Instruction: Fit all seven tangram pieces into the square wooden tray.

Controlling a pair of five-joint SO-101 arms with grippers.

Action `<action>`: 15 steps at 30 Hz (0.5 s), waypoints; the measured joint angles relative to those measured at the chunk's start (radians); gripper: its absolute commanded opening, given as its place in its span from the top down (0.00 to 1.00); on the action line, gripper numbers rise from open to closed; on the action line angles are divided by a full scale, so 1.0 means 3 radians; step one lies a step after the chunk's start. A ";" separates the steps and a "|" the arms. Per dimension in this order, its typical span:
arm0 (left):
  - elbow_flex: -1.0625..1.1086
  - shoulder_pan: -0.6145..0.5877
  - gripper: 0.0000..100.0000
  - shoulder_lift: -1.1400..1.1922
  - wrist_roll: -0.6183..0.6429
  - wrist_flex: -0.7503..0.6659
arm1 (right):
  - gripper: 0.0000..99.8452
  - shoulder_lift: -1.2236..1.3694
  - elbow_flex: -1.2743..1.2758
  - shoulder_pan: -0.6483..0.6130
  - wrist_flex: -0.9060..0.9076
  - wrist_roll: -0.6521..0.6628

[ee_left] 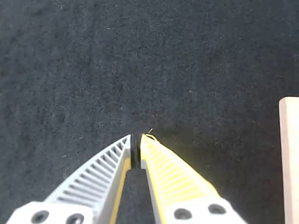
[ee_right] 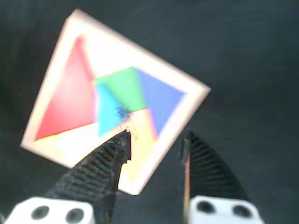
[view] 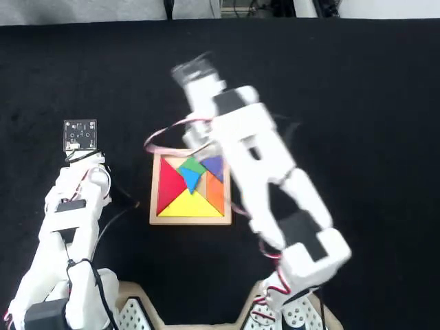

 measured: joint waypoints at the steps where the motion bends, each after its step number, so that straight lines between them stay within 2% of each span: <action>1: 0.0000 0.0000 0.95 0.0000 0.0000 0.0000 | 0.99 -0.0072 0.0082 0.0138 -0.0097 0.0000; 5: 0.0000 0.0000 0.95 0.0000 0.0000 0.0000 | 0.99 -0.0143 0.0757 0.0455 -0.0844 0.0000; 10: 0.0000 0.0000 0.95 0.0000 0.0000 0.0000 | 0.99 -0.0143 0.1591 0.0501 -0.2020 0.0031; 12: 0.0000 0.0046 0.94 0.0000 0.0041 0.0010 | 0.99 -0.0143 0.1657 0.0501 -0.2230 0.0031; 15: -0.0046 0.0256 0.86 -0.0015 0.0240 0.0266 | 0.99 -0.0143 0.1662 0.0614 -0.2322 0.0036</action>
